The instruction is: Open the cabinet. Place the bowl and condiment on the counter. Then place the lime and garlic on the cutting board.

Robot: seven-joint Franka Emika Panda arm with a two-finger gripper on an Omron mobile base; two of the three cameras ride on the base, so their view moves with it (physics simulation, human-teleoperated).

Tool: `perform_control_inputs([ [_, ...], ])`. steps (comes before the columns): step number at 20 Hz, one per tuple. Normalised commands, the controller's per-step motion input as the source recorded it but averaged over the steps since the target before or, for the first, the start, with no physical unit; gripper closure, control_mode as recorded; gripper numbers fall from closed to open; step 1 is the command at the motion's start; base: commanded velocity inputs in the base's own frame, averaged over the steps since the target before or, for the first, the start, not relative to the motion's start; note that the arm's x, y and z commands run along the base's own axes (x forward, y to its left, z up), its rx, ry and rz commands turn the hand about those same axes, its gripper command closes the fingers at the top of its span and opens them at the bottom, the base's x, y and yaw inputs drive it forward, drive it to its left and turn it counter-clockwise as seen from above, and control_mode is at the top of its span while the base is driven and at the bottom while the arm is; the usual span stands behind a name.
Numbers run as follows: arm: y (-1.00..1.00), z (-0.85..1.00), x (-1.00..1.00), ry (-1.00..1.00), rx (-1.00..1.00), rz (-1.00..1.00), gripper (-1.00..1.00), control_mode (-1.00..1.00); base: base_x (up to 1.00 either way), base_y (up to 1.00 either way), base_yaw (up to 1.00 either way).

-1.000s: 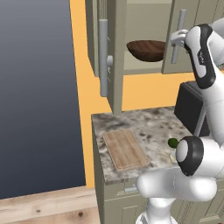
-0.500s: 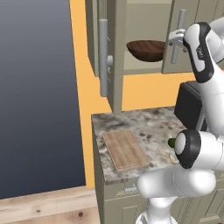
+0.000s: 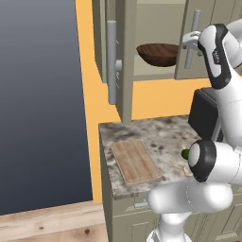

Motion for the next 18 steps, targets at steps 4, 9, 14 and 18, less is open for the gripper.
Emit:
perform_control_inputs([
  [4,0.10,-0.15,0.16,-0.02,0.01,-0.02,1.00,-1.00,0.00,0.00,0.00],
  [9,-0.02,-0.12,0.04,0.00,0.00,-0.01,1.00,-1.00,0.00,0.00,0.00],
  [14,-0.66,-0.11,0.05,0.00,0.00,-0.16,1.00,-1.00,0.00,0.00,0.00],
  [18,-0.98,-0.05,0.01,0.00,0.00,-0.22,1.00,-1.00,0.00,0.00,0.00],
])
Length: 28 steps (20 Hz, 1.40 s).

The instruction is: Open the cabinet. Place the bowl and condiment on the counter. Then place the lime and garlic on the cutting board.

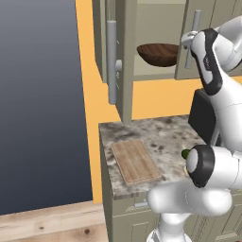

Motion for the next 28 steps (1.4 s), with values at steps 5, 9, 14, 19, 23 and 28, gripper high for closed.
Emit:
perform_control_inputs([
  [5,-1.00,-0.06,0.01,0.03,0.00,-0.25,1.00,-1.00,0.00,0.00,0.00],
  [9,-1.00,-0.05,-0.18,0.01,0.03,-0.22,1.00,-1.00,0.00,0.00,0.00],
  [14,-1.00,-0.08,-0.53,-0.03,0.09,-0.17,1.00,-1.00,0.00,0.00,0.00],
  [19,-1.00,-0.06,-0.63,-0.10,0.11,-0.16,1.00,-1.00,0.00,0.00,0.00],
  [23,-1.00,-0.25,-0.10,-0.23,0.10,-0.16,1.00,-1.00,0.00,0.00,0.00],
  [28,-0.92,-0.75,0.21,-0.47,0.27,-0.07,1.00,-1.00,0.00,0.00,0.00],
])
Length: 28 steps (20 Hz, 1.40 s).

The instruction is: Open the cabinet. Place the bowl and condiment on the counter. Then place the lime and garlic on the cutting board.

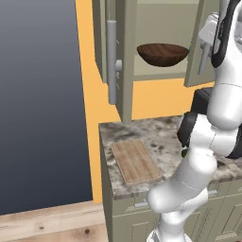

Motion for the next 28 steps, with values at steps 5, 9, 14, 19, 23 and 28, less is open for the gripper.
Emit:
perform_control_inputs([
  [5,-0.71,-0.50,0.04,-0.59,0.35,0.00,1.00,-1.00,0.00,0.00,0.00],
  [9,-0.04,0.16,-0.77,-0.45,0.02,0.00,1.00,-1.00,0.00,0.00,0.00],
  [14,0.38,0.33,-0.93,-0.31,-0.22,0.01,1.00,-1.00,0.00,0.00,0.00],
  [19,0.46,-0.27,-0.74,-0.30,-0.10,0.20,1.00,-1.00,0.00,0.00,0.00],
  [23,0.33,-0.23,-0.50,-0.27,-0.08,0.13,1.00,-1.00,0.00,0.00,0.00],
  [28,0.42,0.20,-0.06,-0.07,-0.30,0.00,1.00,-1.00,0.00,0.00,0.00],
])
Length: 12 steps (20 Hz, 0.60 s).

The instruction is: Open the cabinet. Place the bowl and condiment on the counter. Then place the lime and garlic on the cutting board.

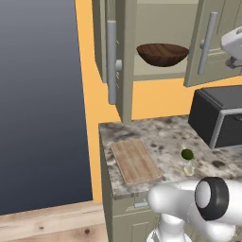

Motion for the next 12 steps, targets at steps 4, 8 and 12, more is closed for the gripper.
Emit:
perform_control_inputs([
  [4,0.39,0.11,0.02,-0.05,-0.35,-0.02,1.00,-1.00,0.00,0.00,0.00],
  [8,0.01,0.11,0.06,0.02,-0.24,-0.05,1.00,-1.00,0.00,0.00,0.00],
  [12,0.02,0.08,0.01,0.04,-0.12,-0.05,-1.00,-1.00,0.00,0.00,0.00],
])
